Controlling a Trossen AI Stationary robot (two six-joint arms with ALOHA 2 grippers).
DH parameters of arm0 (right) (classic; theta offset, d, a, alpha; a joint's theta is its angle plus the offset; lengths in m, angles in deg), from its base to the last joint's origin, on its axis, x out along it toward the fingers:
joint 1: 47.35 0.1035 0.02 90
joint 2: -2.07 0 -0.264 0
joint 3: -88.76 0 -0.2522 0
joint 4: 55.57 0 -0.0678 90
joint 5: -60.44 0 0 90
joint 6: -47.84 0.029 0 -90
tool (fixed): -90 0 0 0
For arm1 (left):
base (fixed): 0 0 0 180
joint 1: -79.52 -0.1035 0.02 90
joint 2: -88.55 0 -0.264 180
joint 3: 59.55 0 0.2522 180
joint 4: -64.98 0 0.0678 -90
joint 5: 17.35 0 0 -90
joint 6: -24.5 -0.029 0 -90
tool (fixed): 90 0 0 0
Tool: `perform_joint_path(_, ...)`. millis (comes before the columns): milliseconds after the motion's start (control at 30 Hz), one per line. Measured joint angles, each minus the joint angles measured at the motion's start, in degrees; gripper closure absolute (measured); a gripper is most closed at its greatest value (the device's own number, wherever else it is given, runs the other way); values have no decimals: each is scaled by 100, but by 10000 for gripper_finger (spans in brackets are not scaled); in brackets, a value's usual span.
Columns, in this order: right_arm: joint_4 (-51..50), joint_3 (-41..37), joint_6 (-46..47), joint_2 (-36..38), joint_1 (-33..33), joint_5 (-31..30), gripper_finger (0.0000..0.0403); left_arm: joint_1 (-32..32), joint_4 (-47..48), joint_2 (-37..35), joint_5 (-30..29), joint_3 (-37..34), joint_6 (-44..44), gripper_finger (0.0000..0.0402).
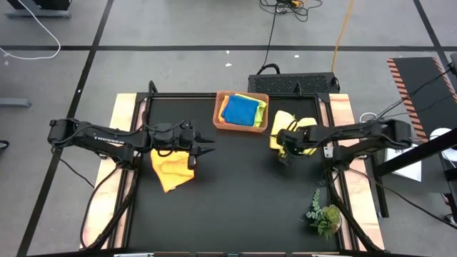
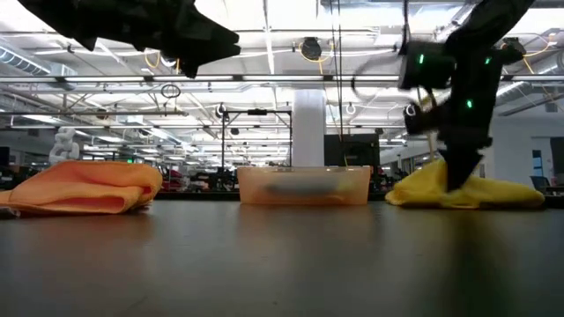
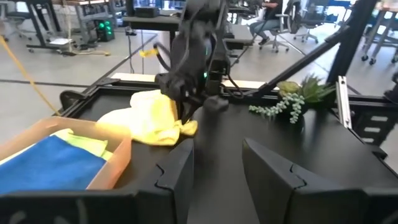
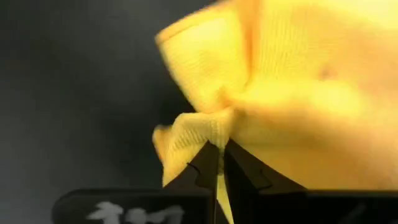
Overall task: Fold microfiber towels
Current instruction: Fold the yellow microfiber towel
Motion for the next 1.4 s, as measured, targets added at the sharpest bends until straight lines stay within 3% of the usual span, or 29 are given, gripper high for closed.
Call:
perform_joint_path(267,970,12,378,1515,1040,356,399,222,4,4,-24,0,-86,263)
perform_joint_path(467,2624,12,309,2066,1628,332,401,452,-54,86,-24,0,-88,263)
perform_joint_path(667,3967,16,33,1972,1886,-71,402,779,-694,690,-24,0,-97,263)
perform_joint_path(800,4376,17,-25,1719,1904,-438,402,933,-1652,1320,-40,0,-227,263)
perform_joint_path(967,4591,16,-26,1349,1856,-455,402,1093,-2194,1955,-557,170,-709,258)
perform_joint_path(1133,4847,18,-15,1080,1856,-461,402,1131,-2188,2434,-1050,644,-938,221)
perform_joint_path(1300,4971,20,-23,1032,1855,-461,403,1252,-2025,2901,-1180,1058,-1439,171)
perform_joint_path(1400,5015,20,-31,1026,1855,-452,403,1347,-1937,3125,-1626,1215,-1629,144)
